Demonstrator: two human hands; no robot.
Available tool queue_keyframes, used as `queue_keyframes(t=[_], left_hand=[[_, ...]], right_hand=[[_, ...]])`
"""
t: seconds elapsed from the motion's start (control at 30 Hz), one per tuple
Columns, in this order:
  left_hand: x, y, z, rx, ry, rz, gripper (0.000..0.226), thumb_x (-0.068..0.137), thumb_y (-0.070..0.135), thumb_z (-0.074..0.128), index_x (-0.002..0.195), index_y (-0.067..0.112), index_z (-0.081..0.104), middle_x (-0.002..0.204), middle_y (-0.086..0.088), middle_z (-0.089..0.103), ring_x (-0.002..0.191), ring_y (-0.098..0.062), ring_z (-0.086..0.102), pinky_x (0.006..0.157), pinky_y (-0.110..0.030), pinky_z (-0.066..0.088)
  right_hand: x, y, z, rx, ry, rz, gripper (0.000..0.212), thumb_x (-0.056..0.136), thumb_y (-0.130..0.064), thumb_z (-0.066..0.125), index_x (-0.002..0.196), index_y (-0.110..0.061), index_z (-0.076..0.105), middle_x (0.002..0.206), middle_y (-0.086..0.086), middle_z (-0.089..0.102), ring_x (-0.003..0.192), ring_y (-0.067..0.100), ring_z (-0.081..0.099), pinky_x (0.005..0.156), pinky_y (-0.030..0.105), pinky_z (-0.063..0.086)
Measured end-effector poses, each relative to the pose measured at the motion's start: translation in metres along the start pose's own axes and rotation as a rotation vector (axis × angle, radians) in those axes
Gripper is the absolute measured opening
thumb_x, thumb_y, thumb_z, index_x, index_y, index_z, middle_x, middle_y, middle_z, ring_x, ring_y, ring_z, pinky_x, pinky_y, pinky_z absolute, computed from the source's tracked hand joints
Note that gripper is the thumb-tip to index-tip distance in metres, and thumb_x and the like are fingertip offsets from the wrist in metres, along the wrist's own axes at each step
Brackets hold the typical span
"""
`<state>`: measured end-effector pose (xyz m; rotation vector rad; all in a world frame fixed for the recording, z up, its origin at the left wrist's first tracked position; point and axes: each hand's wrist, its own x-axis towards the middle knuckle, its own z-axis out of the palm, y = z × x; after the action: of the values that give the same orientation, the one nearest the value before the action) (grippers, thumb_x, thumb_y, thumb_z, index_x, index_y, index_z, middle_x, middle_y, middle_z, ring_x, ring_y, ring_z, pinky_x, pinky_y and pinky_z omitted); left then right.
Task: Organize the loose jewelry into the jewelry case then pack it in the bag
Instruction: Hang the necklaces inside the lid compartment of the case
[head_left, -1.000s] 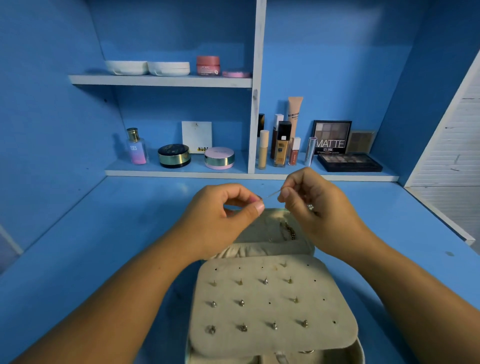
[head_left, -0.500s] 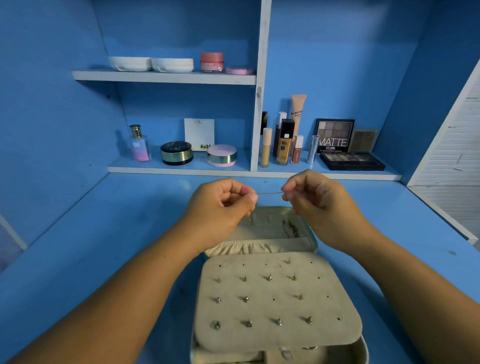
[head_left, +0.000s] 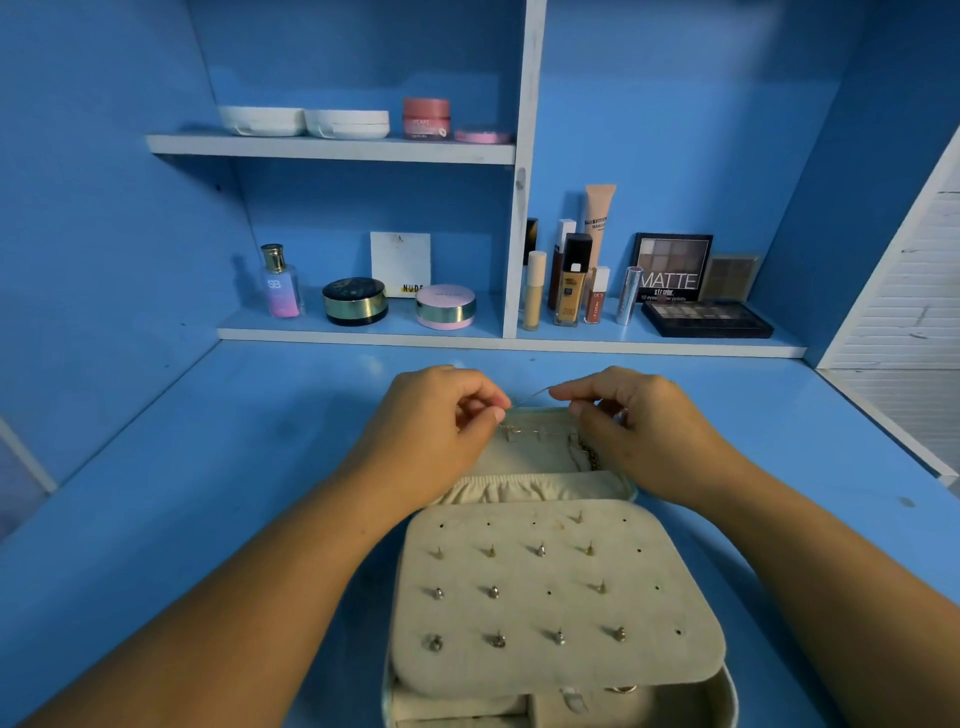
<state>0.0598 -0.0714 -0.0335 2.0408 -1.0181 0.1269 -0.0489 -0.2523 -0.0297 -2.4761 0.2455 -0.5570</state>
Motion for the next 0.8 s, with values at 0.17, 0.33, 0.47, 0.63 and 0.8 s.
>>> queue_keyframes(t=[0.17, 0.33, 0.47, 0.63, 0.8], left_hand=[[-0.001, 0.001, -0.002, 0.128, -0.09, 0.021, 0.013, 0.088, 0.022, 0.067, 0.094, 0.028, 0.076, 0.078, 0.015, 0.06, 0.07, 0.001, 0.057, 0.07, -0.02, 0.05], [-0.001, 0.0, 0.0, 0.156, -0.117, 0.01, 0.013, 0.088, 0.024, 0.067, 0.094, 0.03, 0.076, 0.081, 0.015, 0.062, 0.073, -0.001, 0.058, 0.072, -0.024, 0.052], [-0.001, -0.002, 0.002, 0.093, -0.055, -0.012, 0.011, 0.088, 0.021, 0.068, 0.092, 0.028, 0.075, 0.076, 0.021, 0.063, 0.073, 0.003, 0.059, 0.066, -0.011, 0.048], [0.002, -0.005, 0.002, 0.07, 0.053, -0.025, 0.011, 0.087, 0.016, 0.066, 0.086, 0.026, 0.07, 0.07, 0.015, 0.062, 0.069, -0.001, 0.059, 0.063, -0.017, 0.049], [0.003, -0.005, -0.002, 0.085, 0.037, -0.001, 0.013, 0.088, 0.014, 0.065, 0.085, 0.027, 0.068, 0.07, 0.009, 0.062, 0.065, -0.005, 0.056, 0.064, -0.028, 0.052]], right_hand=[[-0.001, -0.002, 0.0, -0.092, -0.088, -0.007, 0.024, 0.096, -0.021, 0.053, 0.115, -0.026, 0.068, 0.091, -0.013, 0.056, 0.087, 0.006, 0.051, 0.077, 0.018, 0.044], [0.0, -0.002, 0.0, -0.248, -0.119, -0.06, 0.023, 0.095, -0.023, 0.053, 0.111, -0.03, 0.069, 0.093, -0.005, 0.059, 0.099, 0.019, 0.045, 0.09, 0.042, 0.042], [-0.001, -0.002, -0.002, -0.156, -0.106, -0.056, 0.02, 0.092, -0.016, 0.056, 0.096, -0.035, 0.063, 0.088, -0.006, 0.062, 0.091, 0.017, 0.052, 0.085, 0.042, 0.046], [0.0, 0.001, -0.012, -0.107, -0.103, -0.051, 0.025, 0.092, -0.008, 0.052, 0.087, -0.033, 0.056, 0.089, -0.004, 0.057, 0.085, 0.015, 0.053, 0.079, 0.038, 0.049], [0.001, 0.003, -0.016, -0.112, -0.125, -0.064, 0.029, 0.093, -0.01, 0.052, 0.092, -0.034, 0.068, 0.095, -0.003, 0.056, 0.088, 0.013, 0.056, 0.079, 0.029, 0.05]])
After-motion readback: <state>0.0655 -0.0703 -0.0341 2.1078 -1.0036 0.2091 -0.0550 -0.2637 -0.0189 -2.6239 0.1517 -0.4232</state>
